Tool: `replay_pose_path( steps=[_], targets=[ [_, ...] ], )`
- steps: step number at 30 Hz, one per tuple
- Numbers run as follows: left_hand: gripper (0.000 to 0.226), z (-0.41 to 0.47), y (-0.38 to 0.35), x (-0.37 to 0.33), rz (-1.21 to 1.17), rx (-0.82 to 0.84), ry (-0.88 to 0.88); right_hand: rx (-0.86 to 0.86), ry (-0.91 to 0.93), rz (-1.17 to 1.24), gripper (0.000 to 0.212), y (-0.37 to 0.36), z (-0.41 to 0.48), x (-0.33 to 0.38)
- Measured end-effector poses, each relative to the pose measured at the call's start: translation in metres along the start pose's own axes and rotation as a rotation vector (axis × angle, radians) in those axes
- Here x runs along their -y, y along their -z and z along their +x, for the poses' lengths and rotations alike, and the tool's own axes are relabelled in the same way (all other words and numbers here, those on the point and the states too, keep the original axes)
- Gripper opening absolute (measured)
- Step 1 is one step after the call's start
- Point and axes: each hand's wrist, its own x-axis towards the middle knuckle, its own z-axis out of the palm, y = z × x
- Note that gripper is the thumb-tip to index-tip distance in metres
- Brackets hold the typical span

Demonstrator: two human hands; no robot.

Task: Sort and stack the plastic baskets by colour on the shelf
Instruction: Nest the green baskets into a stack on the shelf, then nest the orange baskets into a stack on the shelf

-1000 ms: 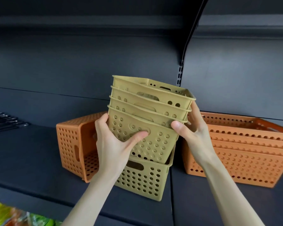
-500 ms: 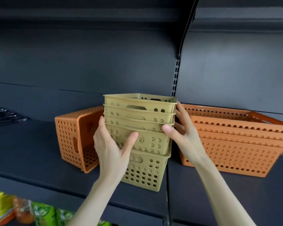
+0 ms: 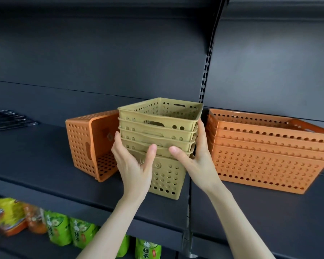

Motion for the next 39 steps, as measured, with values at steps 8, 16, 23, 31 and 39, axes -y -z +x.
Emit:
replay_pose_path(
  steps=[8, 16, 23, 31, 39],
  targets=[
    [0.095, -0.002, 0.019, -0.015, 0.098, 0.097, 0.036, -0.059, -0.028, -0.143, 0.105, 0.0, -0.006, 0.005],
    [0.059, 0.006, 0.057, -0.023, 0.387, 0.201, -0.098, -0.143, 0.013, -0.506, 0.07, 0.0, -0.031, 0.04],
    [0.019, 0.021, 0.109, -0.011, 0.354, 0.036, -0.321, -0.371, 0.081, -0.619, 0.04, -0.026, -0.055, 0.065],
    [0.088, 0.075, 0.161, 0.06, 0.113, 0.224, 0.002, -0.397, 0.0, -0.524, 0.021, -0.129, -0.059, 0.076],
    [0.069, 0.123, 0.18, 0.084, -0.192, 0.534, 0.367, -0.225, -0.281, -0.16, 0.04, -0.215, -0.026, 0.079]
  ],
)
